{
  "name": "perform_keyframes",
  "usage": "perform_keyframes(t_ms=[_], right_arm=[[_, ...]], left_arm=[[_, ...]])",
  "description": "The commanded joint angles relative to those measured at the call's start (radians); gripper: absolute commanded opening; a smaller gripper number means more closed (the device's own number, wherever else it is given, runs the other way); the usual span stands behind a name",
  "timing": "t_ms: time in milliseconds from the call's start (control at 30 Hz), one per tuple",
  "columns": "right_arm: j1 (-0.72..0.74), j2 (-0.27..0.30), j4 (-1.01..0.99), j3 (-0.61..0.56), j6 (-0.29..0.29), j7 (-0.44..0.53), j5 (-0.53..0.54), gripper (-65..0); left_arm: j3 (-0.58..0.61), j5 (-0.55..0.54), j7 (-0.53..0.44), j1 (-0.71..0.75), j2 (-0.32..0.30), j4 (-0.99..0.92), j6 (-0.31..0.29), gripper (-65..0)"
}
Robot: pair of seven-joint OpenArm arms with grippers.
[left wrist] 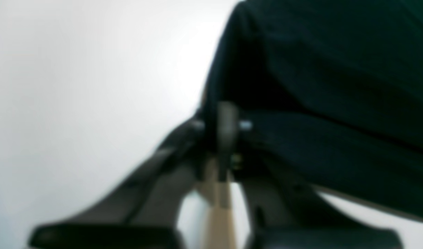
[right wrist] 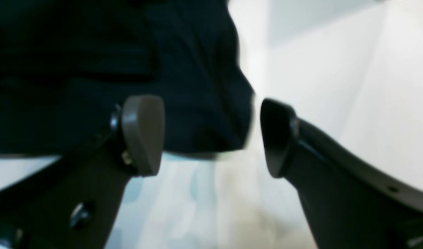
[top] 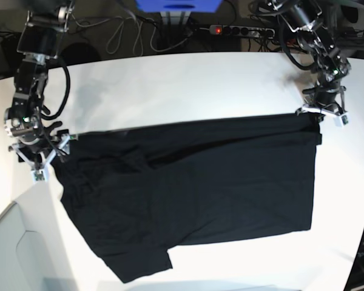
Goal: Fold the T-shirt properly
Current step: 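Lay the shoulder edge down and open both grippers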
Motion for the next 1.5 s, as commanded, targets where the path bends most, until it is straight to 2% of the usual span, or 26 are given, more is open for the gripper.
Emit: perform_keyframes(t_ms=[0, 100, 167, 267, 333, 400, 533, 600, 700, 933, 1067, 1200, 1467], right_arm=[[0.027, 0.02, -0.019, 0.008, 0.009, 0.038, 0.001, -23.9], [0.05, 0.022, -0.115, 0.017, 0.045, 0.101, 0.0, -23.9], [0.062, 0.027, -0.161, 0.025, 0.065, 0.11, -0.002, -24.0], [0.059, 0.034, -0.204, 0.025, 0.07, 0.116, -0.002, -24.6], [0.056, 0.034, -0.229, 0.03, 0.07, 0.118, -0.002, -27.3], [0.055, 0.034, -0.249, 0.025, 0.07, 0.113, -0.002, -35.6], [0.021, 0.043, -0.249, 0.022, 0.071, 0.11, -0.002, -64.6], [0.016, 0.05, -0.244, 0.022, 0.071, 0.109, -0.002, -63.5], [0.001, 0.074, -0.192, 0.022, 0.071, 0.103, -0.002, -65.0], [-0.002, 0.122, 0.05, 0.02, 0.071, -0.037, -0.002, -64.8], [0.076, 0.152, 0.113, -0.023, 0.071, -0.097, -0.002, -64.8], [0.155, 0.155, 0.095, -0.029, 0.071, -0.141, -0.002, -64.8], [0.023, 0.152, 0.098, -0.02, 0.071, -0.141, -0.002, -64.8]], left_arm=[[0.0, 0.003, 0.013, -0.005, -0.008, 0.006, 0.005, -65.0], [0.0, 0.003, 0.013, -0.004, -0.008, 0.006, 0.005, -65.0], [0.0, 0.003, 0.013, -0.004, -0.008, 0.006, 0.005, -65.0], [0.0, 0.003, 0.013, -0.001, -0.008, 0.006, 0.006, -65.0], [0.0, 0.005, 0.013, 0.001, -0.008, 0.006, 0.006, -65.0], [0.0, 0.005, 0.013, 0.001, -0.008, 0.006, 0.006, -65.0], [0.0, 0.008, 0.013, 0.004, -0.008, 0.009, 0.009, -65.0], [0.0, 0.008, 0.021, 0.004, -0.011, 0.02, 0.009, -65.0], [-0.008, 0.005, 0.088, -0.004, -0.019, 0.029, 0.009, -65.0], [-0.009, 0.005, 0.216, -0.004, -0.032, 0.273, 0.009, -65.0], [-0.008, 0.008, 0.274, -0.034, -0.04, 0.385, 0.011, -65.0], [-0.008, 0.012, 0.34, -0.077, -0.04, 0.434, 0.011, -65.0], [-0.009, 0.006, 0.344, -0.007, -0.009, 0.436, 0.009, -65.0]])
